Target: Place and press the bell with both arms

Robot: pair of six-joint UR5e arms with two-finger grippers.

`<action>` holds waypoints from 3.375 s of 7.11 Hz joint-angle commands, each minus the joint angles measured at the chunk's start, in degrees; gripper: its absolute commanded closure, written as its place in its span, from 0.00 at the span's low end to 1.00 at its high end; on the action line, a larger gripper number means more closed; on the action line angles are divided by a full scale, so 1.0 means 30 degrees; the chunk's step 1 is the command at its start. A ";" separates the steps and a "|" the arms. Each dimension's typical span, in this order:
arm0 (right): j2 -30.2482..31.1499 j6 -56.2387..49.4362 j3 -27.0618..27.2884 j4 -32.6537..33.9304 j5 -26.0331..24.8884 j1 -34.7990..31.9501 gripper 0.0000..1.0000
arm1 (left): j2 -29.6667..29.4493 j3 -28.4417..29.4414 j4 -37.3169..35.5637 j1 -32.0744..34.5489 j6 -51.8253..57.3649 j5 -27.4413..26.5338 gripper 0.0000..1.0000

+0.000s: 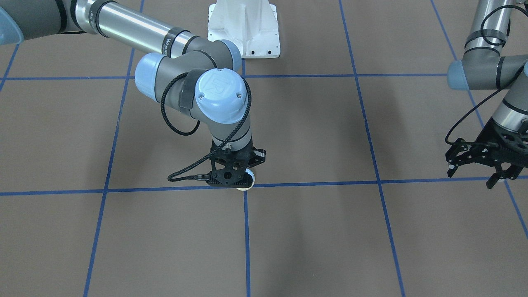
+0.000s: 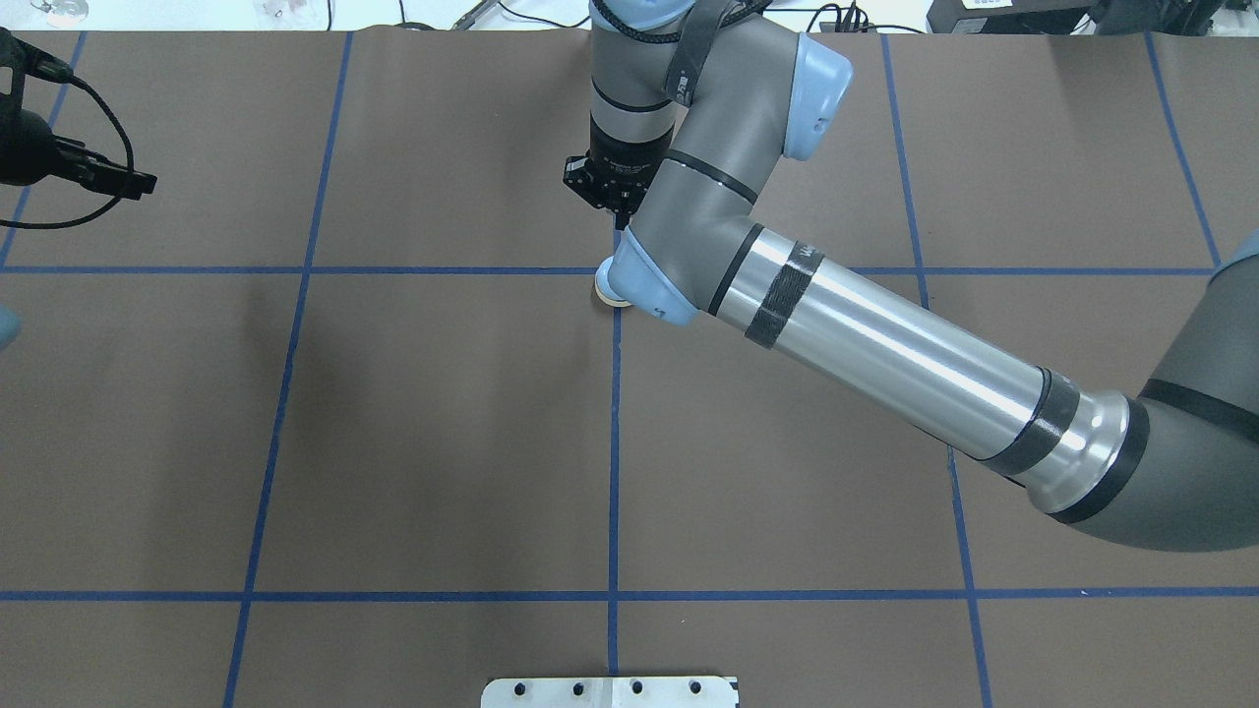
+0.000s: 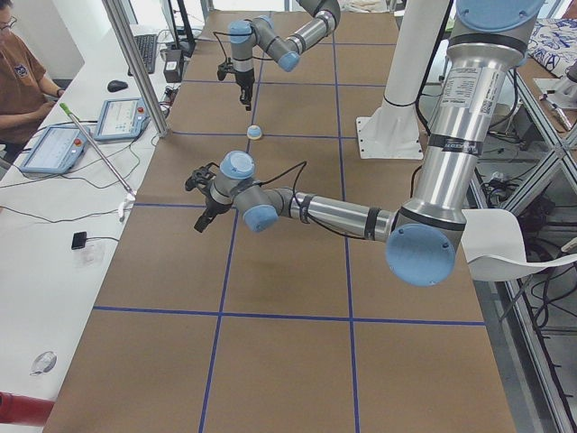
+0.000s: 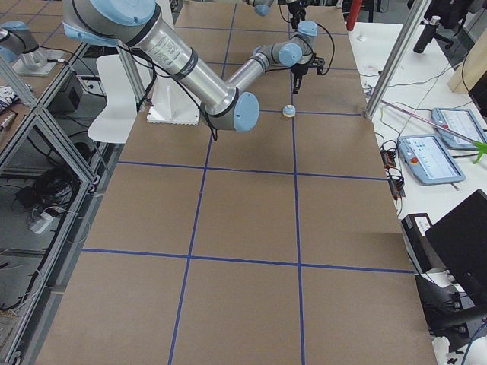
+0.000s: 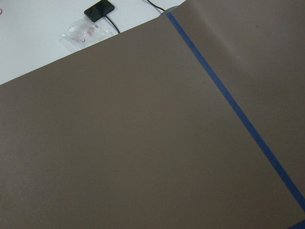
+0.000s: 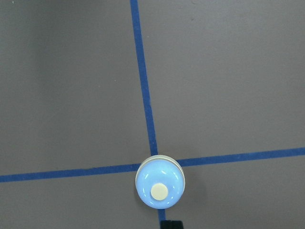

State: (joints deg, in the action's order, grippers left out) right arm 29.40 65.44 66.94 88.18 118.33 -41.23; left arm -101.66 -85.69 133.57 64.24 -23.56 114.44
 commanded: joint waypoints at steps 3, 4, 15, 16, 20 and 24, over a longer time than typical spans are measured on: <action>-0.0073 -0.0015 -0.2008 -0.1677 -0.0537 0.0588 1.00 | -0.0010 -0.0001 0.0007 -0.0056 -0.0027 -0.0119 0.00; -0.0073 -0.0015 -0.2068 -0.1677 -0.0624 0.0618 1.00 | 0.0019 0.0028 -0.0022 -0.0056 0.0002 -0.0149 0.00; 0.0015 0.0014 -0.2567 -0.1794 -0.1445 0.1204 1.00 | -0.0039 0.0234 -0.0081 -0.0056 0.0002 -0.0237 0.00; 0.0015 0.0014 -0.2567 -0.1794 -0.1445 0.1204 1.00 | -0.0039 0.0234 -0.0081 -0.0056 0.0002 -0.0237 0.00; -0.0015 0.0073 -0.0206 -0.0516 0.0416 -0.0195 1.00 | -0.0039 0.0205 -0.0110 -0.0027 0.0002 -0.0179 0.00; 0.6760 -0.2717 0.8370 0.2101 0.0840 -0.2509 0.00 | 0.0224 0.0146 -0.2059 0.1720 0.2476 0.1391 0.00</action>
State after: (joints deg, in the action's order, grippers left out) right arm 41.94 62.84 84.55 93.73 120.56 -46.05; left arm -101.25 -85.20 130.97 66.60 -20.61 115.63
